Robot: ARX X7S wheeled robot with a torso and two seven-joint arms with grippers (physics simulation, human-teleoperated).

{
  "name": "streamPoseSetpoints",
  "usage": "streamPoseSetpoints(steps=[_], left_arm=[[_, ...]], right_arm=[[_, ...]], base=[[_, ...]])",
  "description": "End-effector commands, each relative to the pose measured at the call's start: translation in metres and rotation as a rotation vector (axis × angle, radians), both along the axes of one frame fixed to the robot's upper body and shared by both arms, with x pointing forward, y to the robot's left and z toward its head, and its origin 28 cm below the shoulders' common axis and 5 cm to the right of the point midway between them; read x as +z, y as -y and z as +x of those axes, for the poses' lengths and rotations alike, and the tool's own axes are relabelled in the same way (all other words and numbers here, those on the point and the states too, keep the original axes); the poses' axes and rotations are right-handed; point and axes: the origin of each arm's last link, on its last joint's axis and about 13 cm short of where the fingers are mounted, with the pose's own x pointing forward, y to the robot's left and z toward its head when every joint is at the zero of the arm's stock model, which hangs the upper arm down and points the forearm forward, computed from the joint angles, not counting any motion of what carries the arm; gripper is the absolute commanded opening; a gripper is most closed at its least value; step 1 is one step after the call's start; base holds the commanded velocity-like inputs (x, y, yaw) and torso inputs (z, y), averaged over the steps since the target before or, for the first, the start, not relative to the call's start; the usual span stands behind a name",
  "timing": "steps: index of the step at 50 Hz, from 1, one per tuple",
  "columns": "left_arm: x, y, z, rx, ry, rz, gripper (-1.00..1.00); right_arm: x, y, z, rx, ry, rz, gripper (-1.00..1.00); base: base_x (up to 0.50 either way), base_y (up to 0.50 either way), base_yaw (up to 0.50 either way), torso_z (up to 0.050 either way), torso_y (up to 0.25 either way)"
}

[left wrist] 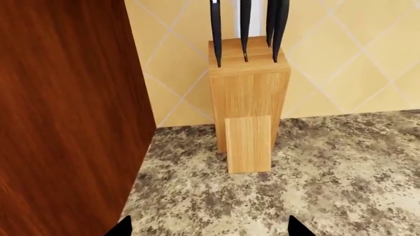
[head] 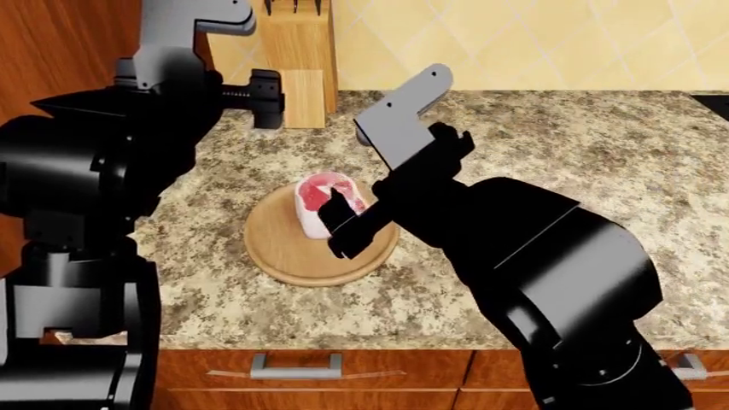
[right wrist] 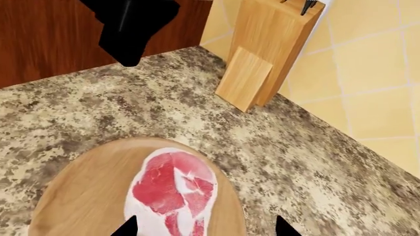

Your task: Place the steak on the rack of the oven.

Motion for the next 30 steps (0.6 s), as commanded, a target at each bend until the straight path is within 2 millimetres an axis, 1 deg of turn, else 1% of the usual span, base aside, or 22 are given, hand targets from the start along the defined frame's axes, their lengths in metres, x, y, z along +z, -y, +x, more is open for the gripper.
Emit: streamPoseSetpoints(steps=[1, 4, 10, 30], left_arm=[[0.000, 0.002, 0.002, -0.010, 0.003, -0.004, 1.00], [-0.003, 0.002, 0.003, -0.011, -0.005, -0.004, 1.00], [-0.004, 0.002, 0.003, -0.010, -0.007, -0.004, 1.00], [-0.009, 0.005, 0.006, -0.013, -0.019, 0.008, 1.00]], right_arm=[[-0.011, -0.008, -0.004, 0.043, -0.036, 0.016, 1.00], [-0.015, -0.009, -0.002, 0.052, -0.048, 0.021, 1.00], [-0.019, -0.009, 0.001, 0.057, -0.068, 0.035, 1.00], [-0.034, -0.001, 0.011, 0.046, -0.099, 0.075, 1.00]], base=[[0.00, 0.00, 0.00, 0.000, 0.000], [0.00, 0.00, 0.00, 0.000, 0.000], [0.00, 0.00, 0.00, 0.000, 0.000], [0.00, 0.00, 0.00, 0.000, 0.000]])
